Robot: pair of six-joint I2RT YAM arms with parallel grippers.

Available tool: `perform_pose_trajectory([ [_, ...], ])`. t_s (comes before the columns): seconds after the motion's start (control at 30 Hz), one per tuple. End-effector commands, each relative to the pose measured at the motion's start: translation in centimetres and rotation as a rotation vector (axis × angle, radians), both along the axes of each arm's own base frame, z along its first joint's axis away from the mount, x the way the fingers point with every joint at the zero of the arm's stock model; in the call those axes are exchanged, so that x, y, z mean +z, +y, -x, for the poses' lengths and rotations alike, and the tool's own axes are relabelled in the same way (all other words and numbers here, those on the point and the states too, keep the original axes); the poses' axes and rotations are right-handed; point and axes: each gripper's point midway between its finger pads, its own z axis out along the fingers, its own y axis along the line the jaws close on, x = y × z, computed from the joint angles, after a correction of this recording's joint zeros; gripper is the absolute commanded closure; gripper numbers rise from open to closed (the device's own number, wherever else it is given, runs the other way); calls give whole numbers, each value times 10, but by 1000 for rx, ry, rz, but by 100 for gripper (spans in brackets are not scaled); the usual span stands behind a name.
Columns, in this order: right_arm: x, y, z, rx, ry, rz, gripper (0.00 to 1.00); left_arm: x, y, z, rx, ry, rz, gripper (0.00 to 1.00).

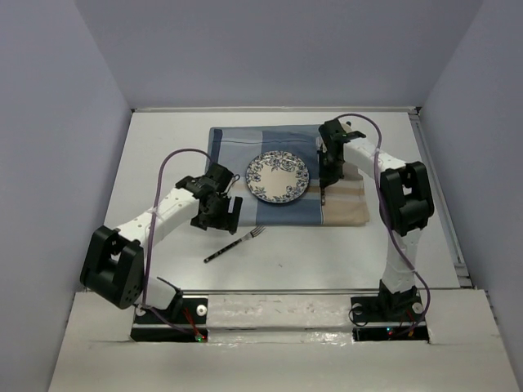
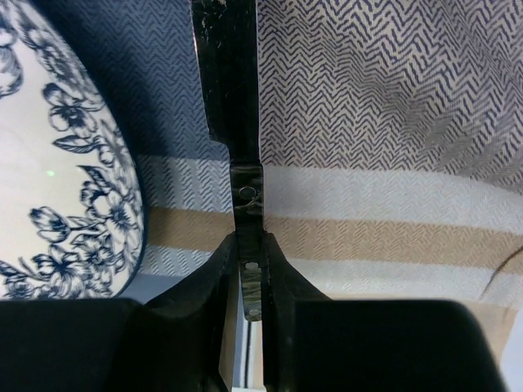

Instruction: Set the dinner table for one person

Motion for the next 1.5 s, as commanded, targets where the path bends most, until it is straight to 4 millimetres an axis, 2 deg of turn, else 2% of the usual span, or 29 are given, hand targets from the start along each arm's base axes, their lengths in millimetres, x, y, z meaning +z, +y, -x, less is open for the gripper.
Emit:
perform_pose_trajectory([
  [0.0,3,2,-17,-1,-43,6,71,-10,-6,11,-79,61,25,9],
  [0.1,12,3,-19,-3,-63,-5,61,-15,-11,12,-95,72,39,11],
  [0.13,16,4,-19,-2,-67,-13,51,-16,-12,14,-103,80,44,11],
  [0.2,24,13,-19,13,-72,-62,43,-19,-16,18,-118,94,53,12],
  [0.33,55,20,-17,26,-124,-119,38,-28,-21,38,-141,140,58,18],
  [0.4,67,22,-15,38,-144,-140,37,-33,-21,47,-136,168,69,19],
  [0.43,82,24,-14,45,-173,-160,37,-36,-21,50,-136,179,71,20],
  [0.6,109,23,-1,54,-225,-192,36,-43,-21,58,-146,185,42,28],
  [0.73,114,23,9,59,-231,-212,37,-51,-21,59,-155,180,8,31],
  [0.87,119,24,16,57,-239,-237,37,-62,-19,62,-151,195,-23,42],
  [1.03,134,26,23,66,-275,-268,37,-65,-15,61,-134,191,-68,44],
  [1.17,144,29,26,81,-293,-296,37,-57,-10,57,-107,157,-86,44],
  [1.23,147,31,28,92,-295,-309,37,-46,-8,46,-85,96,-100,44],
  [1.3,148,31,30,98,-299,-312,37,-34,-13,40,-80,52,-67,44],
  [1.47,149,31,33,102,-300,-314,37,-19,-21,35,-77,22,-21,44],
])
